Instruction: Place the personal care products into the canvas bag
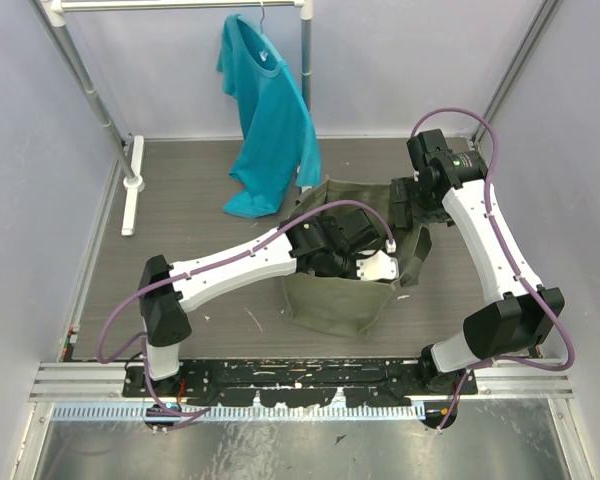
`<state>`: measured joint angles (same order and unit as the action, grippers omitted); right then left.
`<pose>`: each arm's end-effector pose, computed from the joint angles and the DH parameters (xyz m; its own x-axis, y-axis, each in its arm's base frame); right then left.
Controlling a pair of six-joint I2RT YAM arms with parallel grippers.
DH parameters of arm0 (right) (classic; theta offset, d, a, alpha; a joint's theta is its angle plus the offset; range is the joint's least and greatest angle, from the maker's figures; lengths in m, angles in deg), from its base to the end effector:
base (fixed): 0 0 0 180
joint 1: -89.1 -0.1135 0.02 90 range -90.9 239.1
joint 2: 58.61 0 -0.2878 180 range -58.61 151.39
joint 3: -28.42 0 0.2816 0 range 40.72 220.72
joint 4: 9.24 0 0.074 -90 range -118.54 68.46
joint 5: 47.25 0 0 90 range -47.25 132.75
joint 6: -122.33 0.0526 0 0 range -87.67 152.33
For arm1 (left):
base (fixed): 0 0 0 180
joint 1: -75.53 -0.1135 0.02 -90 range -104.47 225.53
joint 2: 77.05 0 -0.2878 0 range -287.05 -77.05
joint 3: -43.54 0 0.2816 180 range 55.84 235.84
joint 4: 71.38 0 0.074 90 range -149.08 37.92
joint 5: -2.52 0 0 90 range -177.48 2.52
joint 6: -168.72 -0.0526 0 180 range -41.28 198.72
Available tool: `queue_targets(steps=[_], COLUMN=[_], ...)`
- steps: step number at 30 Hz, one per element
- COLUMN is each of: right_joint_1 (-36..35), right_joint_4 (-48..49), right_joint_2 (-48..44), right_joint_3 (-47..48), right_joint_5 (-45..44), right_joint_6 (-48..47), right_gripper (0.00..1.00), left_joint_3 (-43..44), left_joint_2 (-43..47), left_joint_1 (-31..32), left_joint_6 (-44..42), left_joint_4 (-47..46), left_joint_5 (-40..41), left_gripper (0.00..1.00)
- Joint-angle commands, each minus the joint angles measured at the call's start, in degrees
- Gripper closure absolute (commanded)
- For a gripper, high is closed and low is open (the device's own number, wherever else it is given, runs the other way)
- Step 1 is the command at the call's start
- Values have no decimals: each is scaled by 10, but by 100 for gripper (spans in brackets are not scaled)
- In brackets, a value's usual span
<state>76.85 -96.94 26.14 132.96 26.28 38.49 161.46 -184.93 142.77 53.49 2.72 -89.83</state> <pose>0.3016 0.0502 0.3801 -0.9109 -0.0925 -0.4021 -0.0015 0.9753 -0.2208 0.1686 -0.4075 0.3227 0.0810 0.9078 -0.4114 0.9880 -0.0188 0.1531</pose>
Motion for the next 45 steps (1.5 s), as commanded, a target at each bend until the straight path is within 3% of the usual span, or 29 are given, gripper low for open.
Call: queue_targets(steps=[1,15,19,36,45], right_joint_1=[3,3,4,4,4], right_joint_4=[3,5,6,22,41], right_joint_2=[-14,-3,-1,3,-5], right_joint_3=[11,13,9,3,4], right_joint_5=[-13,0,5,18,34], right_joint_6=[0,-5,-6,-17,-20], right_gripper=[0,0,0,0,0], left_joint_3=[-6,-13,-8,-8,31], left_joint_2=[-3,-53,-69,-61,-1], left_joint_1=[-1,5,7,8,-4], left_joint_6=[3,13,14,37,70], left_joint_4=[51,75,82,88,18], left_joint_5=[38,50,52,46,32], left_gripper=[100,94,89,19,7])
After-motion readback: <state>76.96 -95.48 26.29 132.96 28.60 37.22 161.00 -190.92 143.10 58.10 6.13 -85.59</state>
